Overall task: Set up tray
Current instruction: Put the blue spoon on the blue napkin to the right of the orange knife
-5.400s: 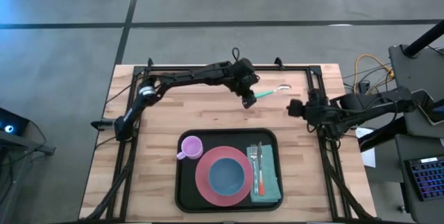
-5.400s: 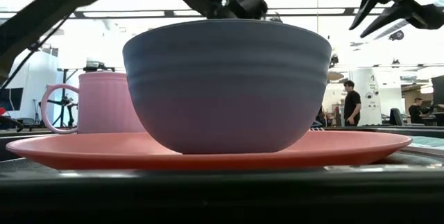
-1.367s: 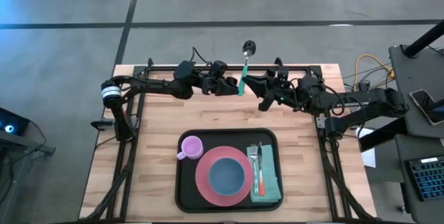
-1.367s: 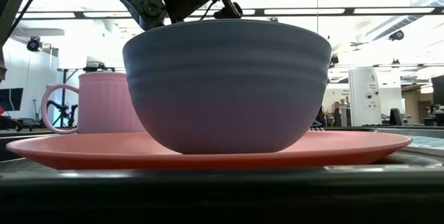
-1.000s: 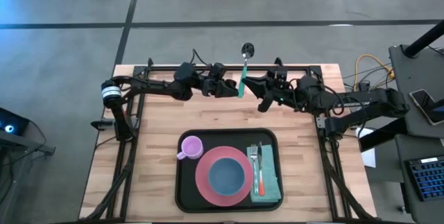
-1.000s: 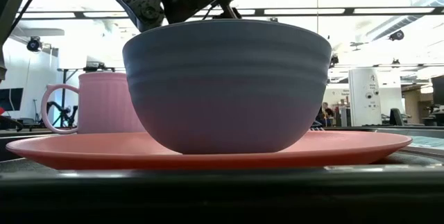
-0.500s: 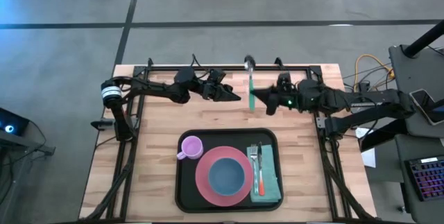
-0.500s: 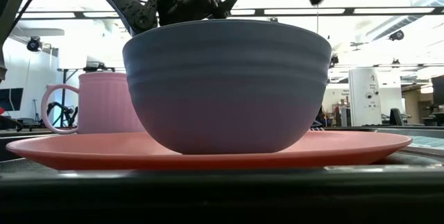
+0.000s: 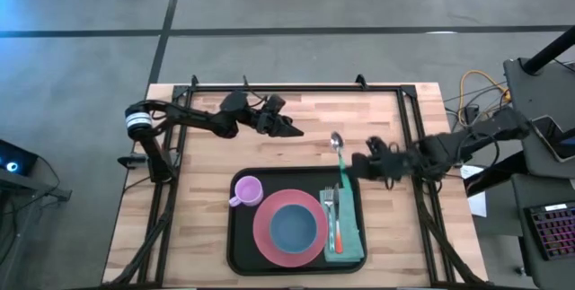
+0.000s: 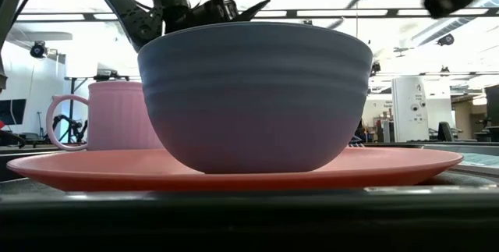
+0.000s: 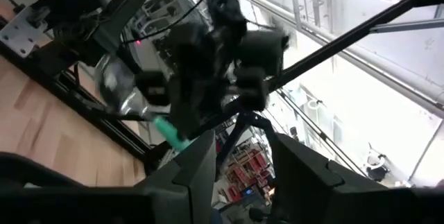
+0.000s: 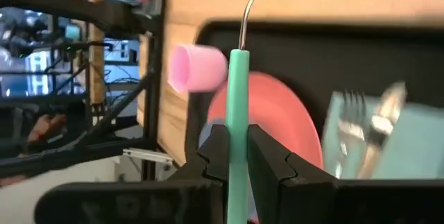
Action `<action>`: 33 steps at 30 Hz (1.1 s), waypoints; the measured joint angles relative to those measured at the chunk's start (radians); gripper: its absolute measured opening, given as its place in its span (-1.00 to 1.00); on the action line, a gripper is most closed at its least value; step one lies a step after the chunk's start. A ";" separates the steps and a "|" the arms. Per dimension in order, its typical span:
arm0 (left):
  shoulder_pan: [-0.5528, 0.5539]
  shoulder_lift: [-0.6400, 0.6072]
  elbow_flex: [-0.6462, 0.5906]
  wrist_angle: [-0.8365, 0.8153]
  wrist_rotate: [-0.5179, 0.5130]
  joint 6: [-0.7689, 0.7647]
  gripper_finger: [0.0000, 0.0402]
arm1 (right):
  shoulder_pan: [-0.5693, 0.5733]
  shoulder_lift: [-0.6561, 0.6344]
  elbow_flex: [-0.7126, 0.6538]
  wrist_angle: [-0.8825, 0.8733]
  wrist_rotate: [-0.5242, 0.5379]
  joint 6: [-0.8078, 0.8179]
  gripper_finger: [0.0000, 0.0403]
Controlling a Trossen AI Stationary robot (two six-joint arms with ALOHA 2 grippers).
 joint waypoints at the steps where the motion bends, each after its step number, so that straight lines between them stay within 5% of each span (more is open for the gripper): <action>1: 0.000 -0.002 -0.004 0.002 0.001 0.003 -0.39 | 0.037 0.003 -0.013 -0.005 0.022 0.061 -0.89; 7: 0.000 -0.007 -0.012 0.002 0.001 0.017 -0.39 | 0.289 0.069 -0.086 0.001 0.188 0.450 -0.89; 11: 0.000 -0.007 -0.012 0.001 0.001 0.018 -0.39 | 0.390 0.173 -0.087 0.040 0.201 0.502 -0.89; 21: -0.002 -0.007 -0.013 0.001 0.001 0.017 -0.39 | 0.434 0.449 -0.066 0.220 0.146 0.528 -0.89; 33: -0.003 -0.008 -0.019 0.001 0.001 -0.002 -0.39 | 0.433 0.581 -0.051 0.243 0.128 0.545 -0.89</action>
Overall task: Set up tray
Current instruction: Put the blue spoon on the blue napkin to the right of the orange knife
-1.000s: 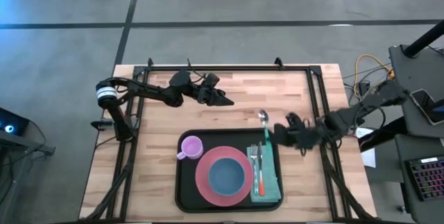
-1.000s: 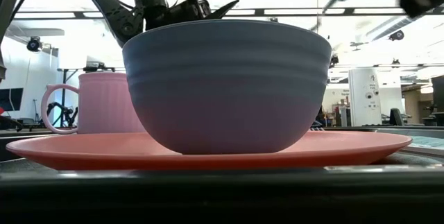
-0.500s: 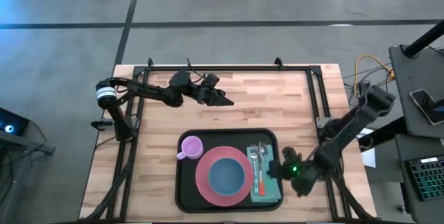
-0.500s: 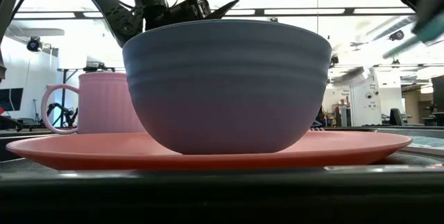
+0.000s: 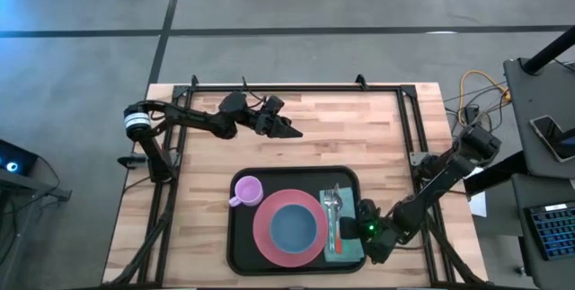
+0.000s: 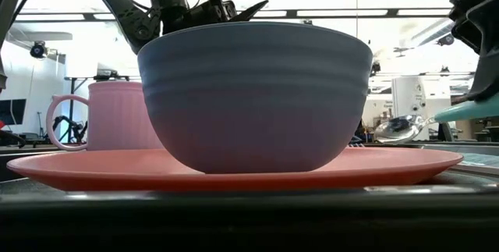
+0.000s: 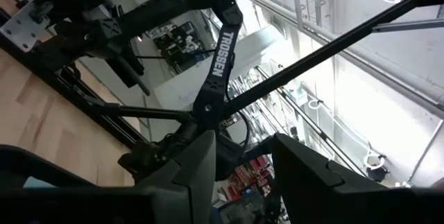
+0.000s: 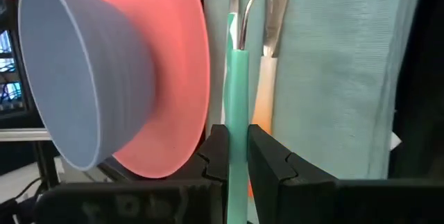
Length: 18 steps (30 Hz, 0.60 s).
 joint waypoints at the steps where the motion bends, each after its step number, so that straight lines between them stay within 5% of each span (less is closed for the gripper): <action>1: 0.000 0.000 0.000 0.000 0.000 0.000 -0.39 | 0.000 0.004 0.002 0.000 -0.001 -0.001 -0.89; 18: 0.000 0.000 -0.001 -0.018 0.000 0.000 -0.39 | 0.015 -0.034 0.011 -0.212 -0.083 0.012 -0.89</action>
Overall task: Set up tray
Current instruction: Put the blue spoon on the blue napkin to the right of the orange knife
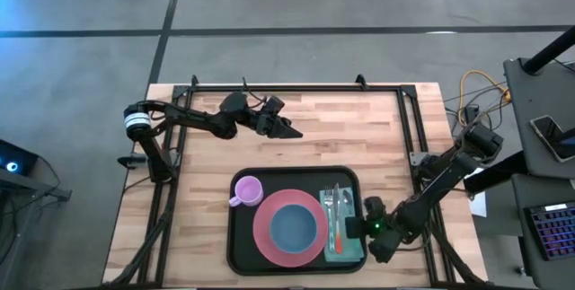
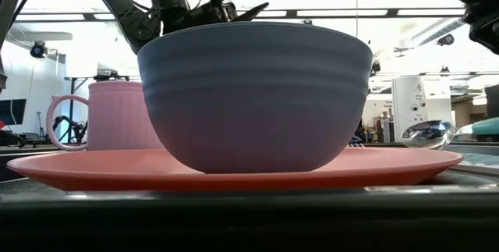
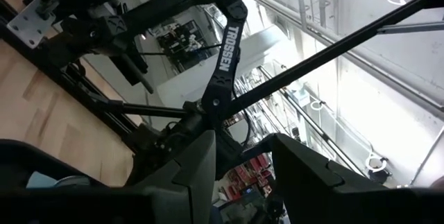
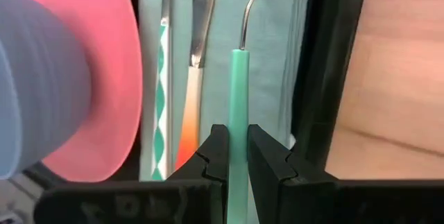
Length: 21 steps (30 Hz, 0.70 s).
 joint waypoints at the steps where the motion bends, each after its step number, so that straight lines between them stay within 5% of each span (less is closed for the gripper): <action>1: 0.000 0.000 -0.001 -0.003 0.000 0.000 -0.39 | 0.000 -0.004 0.000 0.000 0.000 0.001 -0.89; 15: 0.001 0.001 -0.009 -0.017 -0.001 0.021 -0.39 | 0.002 0.040 -0.051 0.185 -0.004 0.002 -0.88; 21: 0.001 0.002 -0.016 -0.021 0.000 0.019 -0.39 | -0.001 0.057 -0.095 0.336 -0.023 -0.002 -0.67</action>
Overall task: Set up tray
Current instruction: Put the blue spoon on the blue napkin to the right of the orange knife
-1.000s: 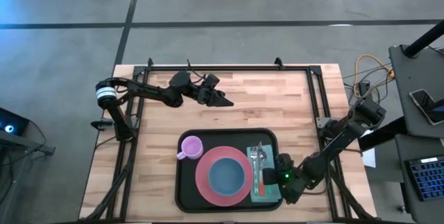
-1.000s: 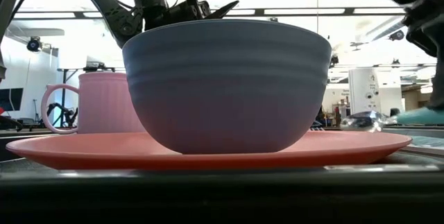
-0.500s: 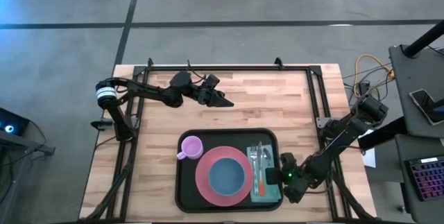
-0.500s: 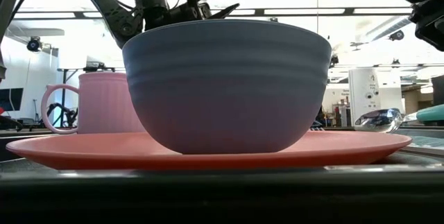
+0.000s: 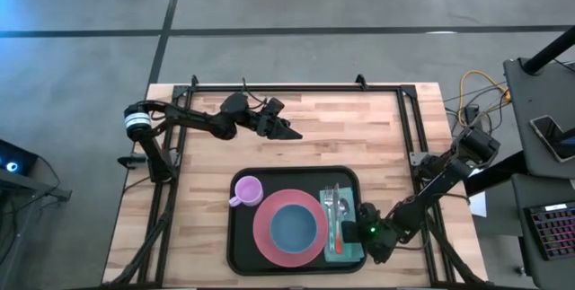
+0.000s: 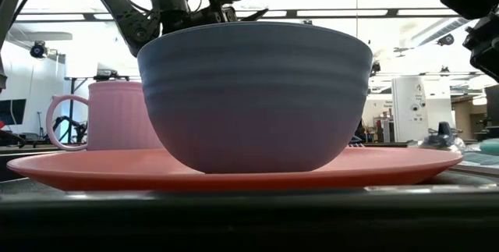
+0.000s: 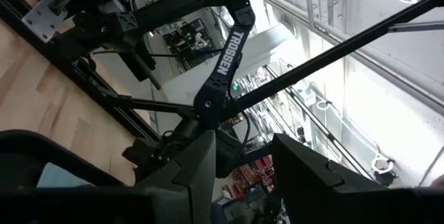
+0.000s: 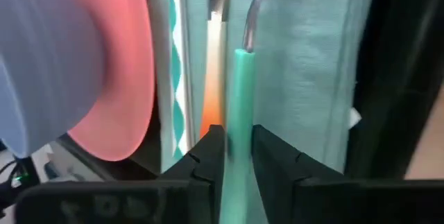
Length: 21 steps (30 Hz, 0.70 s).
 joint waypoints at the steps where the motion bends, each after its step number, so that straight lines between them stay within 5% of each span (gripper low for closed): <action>1: 0.000 0.000 -0.002 0.001 0.000 0.000 -0.39 | -0.002 0.000 -0.002 -0.004 -0.008 0.000 -0.63; 8: 0.000 0.000 -0.008 0.000 0.000 0.000 -0.39 | -0.005 -0.001 -0.003 -0.084 -0.039 -0.002 -0.50; 21: 0.000 0.000 -0.010 0.000 0.000 -0.001 -0.39 | -0.011 -0.032 0.000 -0.134 0.023 -0.048 -0.64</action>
